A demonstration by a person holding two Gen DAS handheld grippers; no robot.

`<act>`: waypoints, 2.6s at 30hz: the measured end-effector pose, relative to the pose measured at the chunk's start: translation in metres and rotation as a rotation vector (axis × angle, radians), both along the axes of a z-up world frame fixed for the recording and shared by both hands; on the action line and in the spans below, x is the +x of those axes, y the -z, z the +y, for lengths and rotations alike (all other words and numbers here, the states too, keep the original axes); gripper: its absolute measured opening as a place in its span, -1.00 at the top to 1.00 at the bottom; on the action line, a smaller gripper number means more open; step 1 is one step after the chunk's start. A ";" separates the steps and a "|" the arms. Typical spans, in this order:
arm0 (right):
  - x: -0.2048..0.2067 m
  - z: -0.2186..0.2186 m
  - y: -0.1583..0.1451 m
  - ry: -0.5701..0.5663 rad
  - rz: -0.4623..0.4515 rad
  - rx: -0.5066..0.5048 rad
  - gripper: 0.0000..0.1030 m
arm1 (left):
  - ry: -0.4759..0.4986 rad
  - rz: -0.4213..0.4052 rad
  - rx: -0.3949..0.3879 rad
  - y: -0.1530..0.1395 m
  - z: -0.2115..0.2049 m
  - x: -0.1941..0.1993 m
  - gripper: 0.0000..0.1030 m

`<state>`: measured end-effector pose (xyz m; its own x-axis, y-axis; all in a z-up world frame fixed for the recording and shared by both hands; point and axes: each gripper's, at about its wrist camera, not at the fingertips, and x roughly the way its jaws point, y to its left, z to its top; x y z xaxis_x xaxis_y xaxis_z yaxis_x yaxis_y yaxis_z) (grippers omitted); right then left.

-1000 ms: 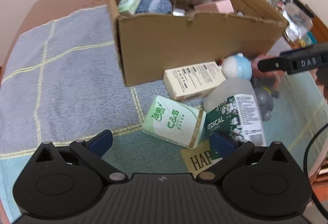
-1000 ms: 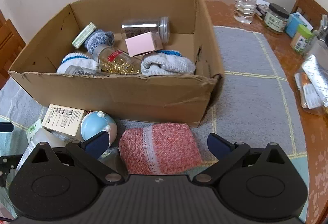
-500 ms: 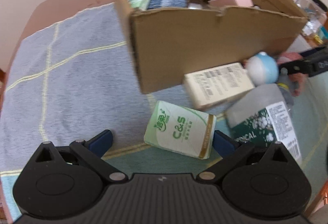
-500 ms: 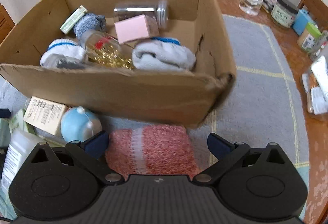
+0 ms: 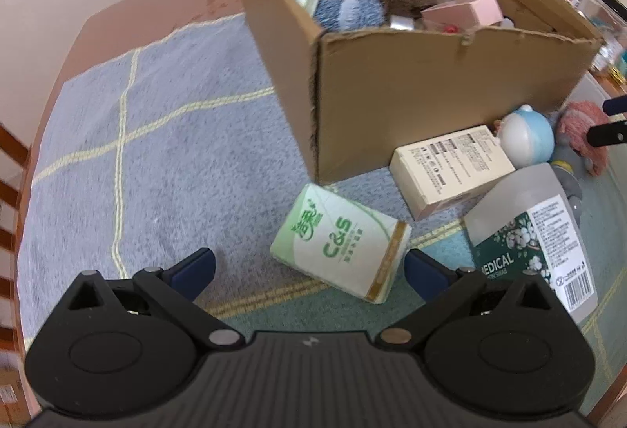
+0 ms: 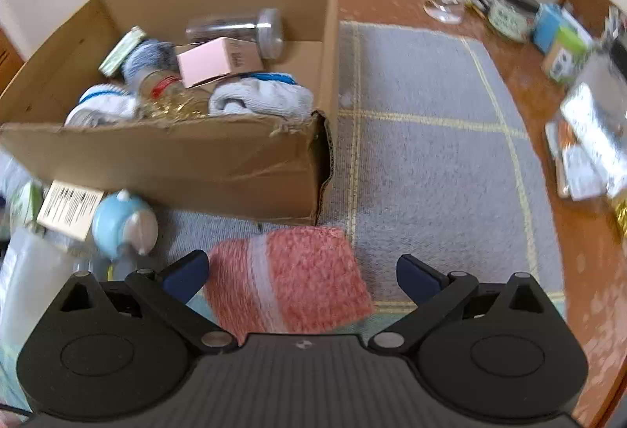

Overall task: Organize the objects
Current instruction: 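Move both tools toward the second tissue pack and pink knit sock, then grasp the second green tissue pack with the left tool while the right tool grasps the pink knit sock, then carry the tissue pack and pink knit sock into the cardboard box and release both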

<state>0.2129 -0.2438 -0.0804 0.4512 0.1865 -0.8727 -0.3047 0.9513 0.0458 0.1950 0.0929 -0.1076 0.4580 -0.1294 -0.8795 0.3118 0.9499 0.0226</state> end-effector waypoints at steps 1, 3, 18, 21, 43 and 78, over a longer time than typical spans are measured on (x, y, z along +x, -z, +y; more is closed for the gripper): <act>-0.003 -0.003 0.000 -0.026 -0.002 0.000 -1.00 | 0.013 -0.004 0.001 -0.001 0.000 0.000 -0.98; -0.011 -0.004 0.000 -0.071 0.000 -0.008 -1.00 | 0.034 -0.011 0.007 0.000 -0.003 0.001 -0.98; -0.005 0.000 0.029 -0.177 -0.015 -0.054 -1.00 | 0.152 -0.025 0.007 0.007 -0.014 0.010 -0.86; 0.005 0.002 0.030 -0.181 -0.019 -0.051 -1.00 | 0.155 -0.021 -0.004 0.005 -0.014 0.012 -0.73; 0.001 0.017 0.012 -0.161 0.002 -0.078 -0.48 | 0.125 0.006 -0.056 -0.021 -0.001 0.001 -0.33; 0.017 0.050 -0.131 -0.192 -0.244 -0.004 -0.65 | 0.080 -0.250 -0.091 -0.159 -0.039 0.046 -0.99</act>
<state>0.2301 -0.1934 0.0507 0.6047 0.2850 -0.7437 -0.4803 0.8754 -0.0551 0.2413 0.0543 0.0515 0.6445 -0.2472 -0.7235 0.3817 0.9240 0.0244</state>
